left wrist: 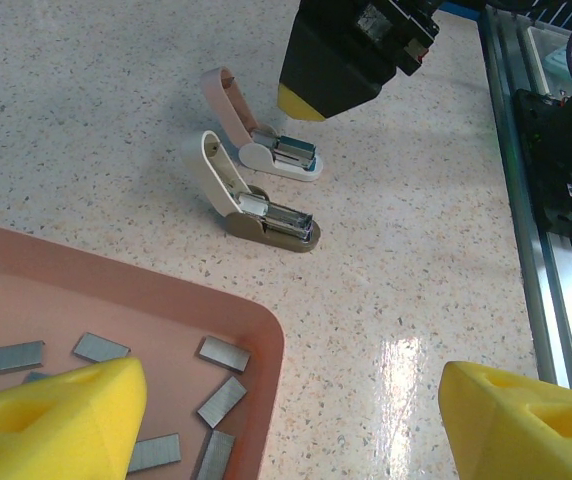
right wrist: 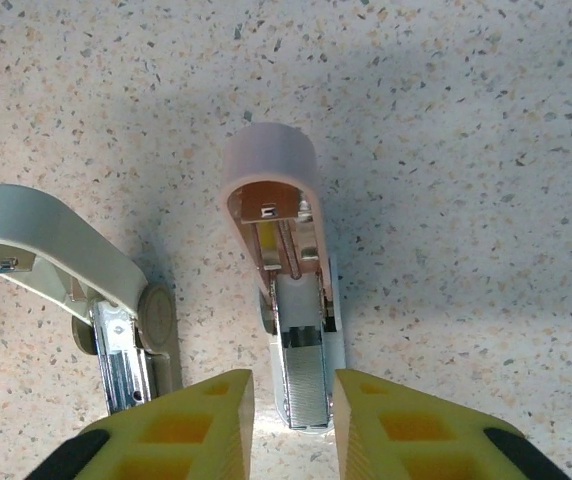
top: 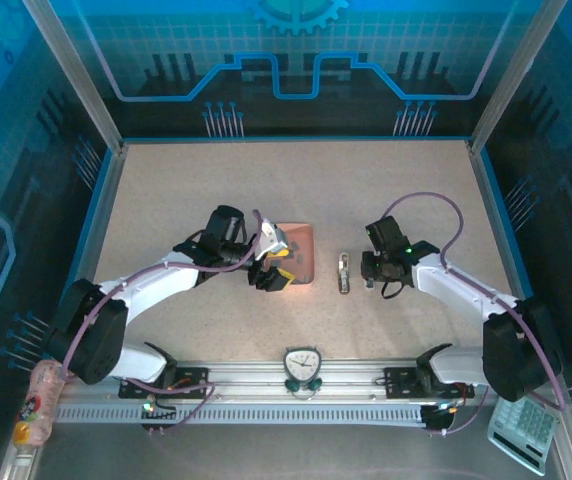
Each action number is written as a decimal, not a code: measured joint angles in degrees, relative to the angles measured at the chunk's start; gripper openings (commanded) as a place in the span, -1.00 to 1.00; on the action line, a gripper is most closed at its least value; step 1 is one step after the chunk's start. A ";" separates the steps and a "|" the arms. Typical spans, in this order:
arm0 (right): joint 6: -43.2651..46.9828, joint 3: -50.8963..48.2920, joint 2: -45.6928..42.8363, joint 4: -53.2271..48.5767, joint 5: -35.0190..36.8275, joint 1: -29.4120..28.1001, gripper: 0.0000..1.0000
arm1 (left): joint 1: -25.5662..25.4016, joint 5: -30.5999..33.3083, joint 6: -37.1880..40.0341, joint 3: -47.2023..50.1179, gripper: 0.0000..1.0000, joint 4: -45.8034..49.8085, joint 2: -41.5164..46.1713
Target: Load the staples into the stapler
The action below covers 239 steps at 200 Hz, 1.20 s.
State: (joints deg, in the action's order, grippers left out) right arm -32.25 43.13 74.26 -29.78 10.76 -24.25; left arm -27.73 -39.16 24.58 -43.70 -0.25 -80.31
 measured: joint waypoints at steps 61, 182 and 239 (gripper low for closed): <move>-0.57 0.00 3.50 -0.04 -2.21 0.07 -0.40 | -0.17 0.02 0.00 -0.04 0.56 0.00 0.00; -0.39 0.37 9.40 0.26 -1.14 0.07 -0.51 | -0.20 0.42 0.92 -0.07 0.56 0.02 0.00; -0.09 0.48 9.33 0.31 -1.16 0.07 -0.64 | -0.20 0.44 1.05 -0.09 0.56 0.02 0.00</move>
State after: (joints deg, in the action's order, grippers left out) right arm -32.34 43.62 83.59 -29.47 9.61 -24.18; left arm -27.92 -38.72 25.63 -43.79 -0.23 -80.31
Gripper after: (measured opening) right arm 0.184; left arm 0.781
